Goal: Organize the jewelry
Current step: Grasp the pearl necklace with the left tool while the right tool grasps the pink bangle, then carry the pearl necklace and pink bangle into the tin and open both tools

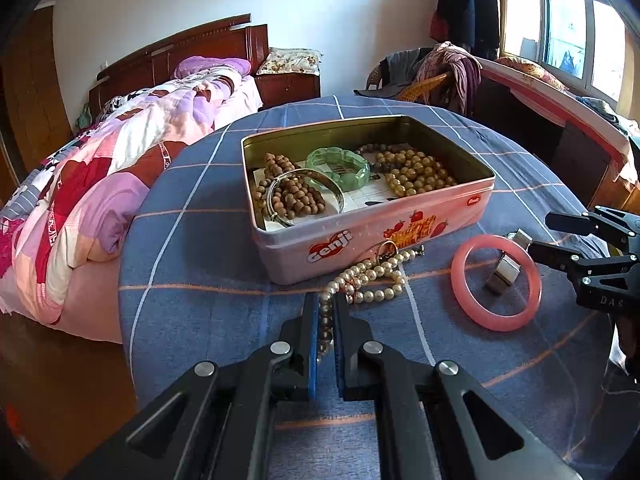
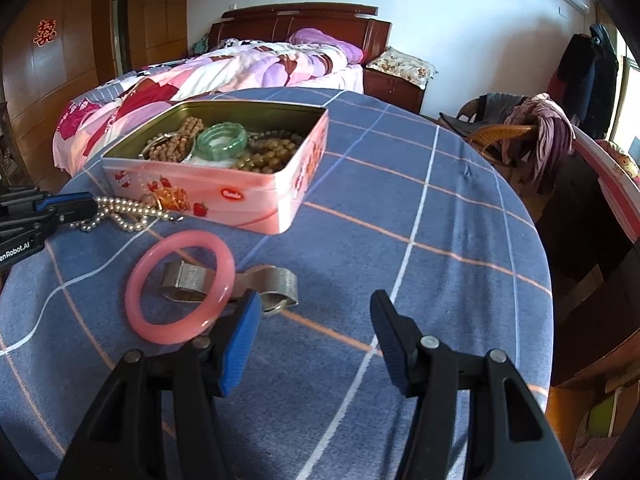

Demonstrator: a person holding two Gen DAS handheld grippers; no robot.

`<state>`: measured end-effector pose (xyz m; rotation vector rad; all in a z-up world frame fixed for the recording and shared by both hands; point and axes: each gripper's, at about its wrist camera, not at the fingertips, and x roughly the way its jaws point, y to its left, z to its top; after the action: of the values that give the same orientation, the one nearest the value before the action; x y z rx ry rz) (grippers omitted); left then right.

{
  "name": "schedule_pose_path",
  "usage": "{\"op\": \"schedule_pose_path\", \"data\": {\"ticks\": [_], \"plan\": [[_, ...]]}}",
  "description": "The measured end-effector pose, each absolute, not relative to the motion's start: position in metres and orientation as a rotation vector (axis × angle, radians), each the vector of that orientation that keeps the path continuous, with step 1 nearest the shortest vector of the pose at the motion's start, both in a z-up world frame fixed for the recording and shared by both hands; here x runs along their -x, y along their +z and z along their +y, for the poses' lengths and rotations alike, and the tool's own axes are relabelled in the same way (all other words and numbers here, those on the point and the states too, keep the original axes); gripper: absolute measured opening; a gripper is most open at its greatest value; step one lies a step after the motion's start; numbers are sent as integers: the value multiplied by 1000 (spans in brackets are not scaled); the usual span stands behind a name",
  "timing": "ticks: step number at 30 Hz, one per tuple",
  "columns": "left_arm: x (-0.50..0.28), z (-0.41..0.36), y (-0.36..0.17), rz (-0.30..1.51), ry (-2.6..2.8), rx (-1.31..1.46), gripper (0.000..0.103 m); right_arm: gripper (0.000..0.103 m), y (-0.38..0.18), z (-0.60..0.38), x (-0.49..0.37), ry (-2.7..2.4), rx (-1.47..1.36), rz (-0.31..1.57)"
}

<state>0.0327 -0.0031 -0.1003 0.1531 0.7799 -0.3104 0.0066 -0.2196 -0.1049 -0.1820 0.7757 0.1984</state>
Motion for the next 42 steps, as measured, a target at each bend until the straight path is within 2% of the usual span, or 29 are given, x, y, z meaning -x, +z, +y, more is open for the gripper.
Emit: {"op": "schedule_pose_path", "data": {"ticks": [8, 14, 18, 20, 24, 42], "plan": [[-31, -4, -102, 786, -313, -157, 5, 59, -89, -201, -5, 257, 173, 725], [-30, -2, -100, 780, -318, -151, 5, 50, -92, -184, -21, 282, 195, 732], [-29, -1, -100, 782, -318, -152, 5, 37, -103, -177, -32, 297, 222, 811], [-29, -1, -100, 783, -328, -154, 5, 36, -105, -172, -25, 315, 260, 813], [-27, -2, -96, 775, -343, -148, 5, 16, -110, -172, -18, 357, 256, 835], [-9, 8, -38, 656, -380, -96, 5, 13, -76, -178, -2, 376, 184, 701]]}}
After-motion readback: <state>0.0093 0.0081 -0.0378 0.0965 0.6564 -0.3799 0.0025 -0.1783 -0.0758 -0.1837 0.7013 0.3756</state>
